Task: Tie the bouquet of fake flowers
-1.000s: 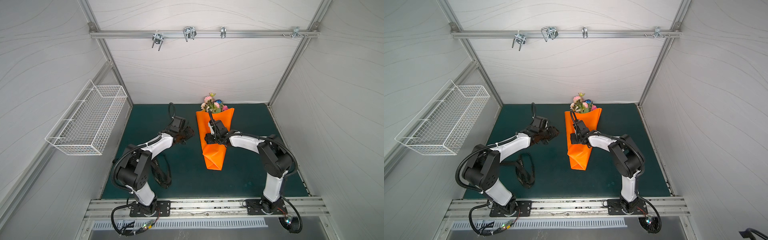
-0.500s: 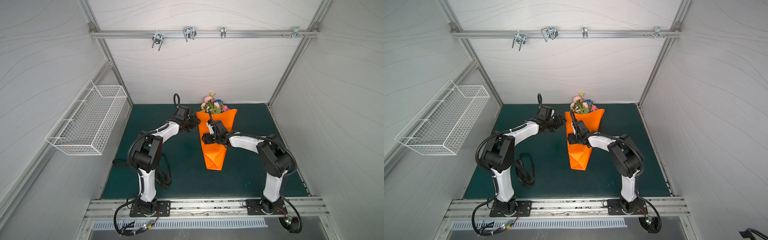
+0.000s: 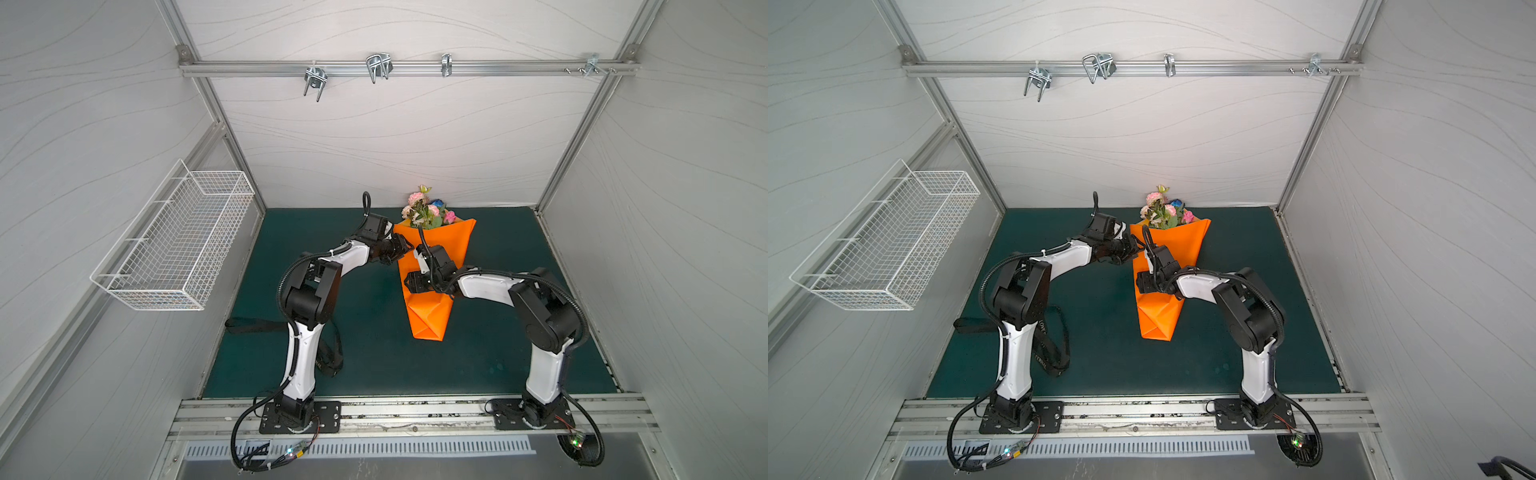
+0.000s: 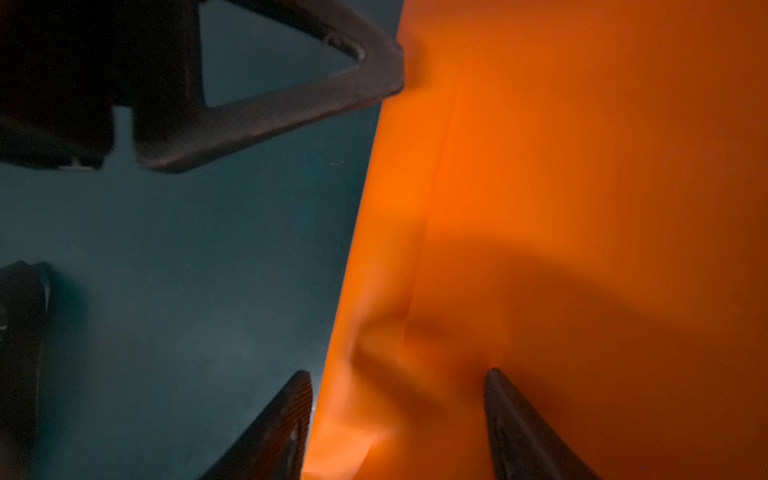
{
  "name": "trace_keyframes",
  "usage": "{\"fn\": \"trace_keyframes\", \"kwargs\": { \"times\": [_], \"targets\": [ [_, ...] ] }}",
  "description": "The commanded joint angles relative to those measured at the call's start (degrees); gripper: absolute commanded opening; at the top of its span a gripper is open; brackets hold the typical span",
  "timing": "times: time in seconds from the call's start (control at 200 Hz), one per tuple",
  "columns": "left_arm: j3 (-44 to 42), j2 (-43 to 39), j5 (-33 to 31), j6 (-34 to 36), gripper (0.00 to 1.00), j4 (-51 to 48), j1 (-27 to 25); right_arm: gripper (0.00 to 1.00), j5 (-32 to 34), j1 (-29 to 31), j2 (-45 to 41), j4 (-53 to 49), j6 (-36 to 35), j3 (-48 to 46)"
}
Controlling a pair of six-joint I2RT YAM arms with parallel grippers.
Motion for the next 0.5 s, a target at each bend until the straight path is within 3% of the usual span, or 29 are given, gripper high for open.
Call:
{"fn": "trace_keyframes", "kwargs": {
  "times": [0.0,0.23,0.495],
  "targets": [
    [2.5,1.5,1.1,-0.6,0.53,2.0,-1.8,0.67,-2.6,-1.3,-2.7,3.3,1.7,-3.1],
    [4.3,3.7,-3.8,-2.3,0.52,-1.3,-2.6,0.65,-11.2,-6.1,-2.0,9.9,5.7,-7.8],
    [4.8,5.0,-8.2,-3.6,0.56,-2.9,-2.5,0.65,-12.8,-7.0,-1.3,10.8,6.0,-8.6]
  ]
}}
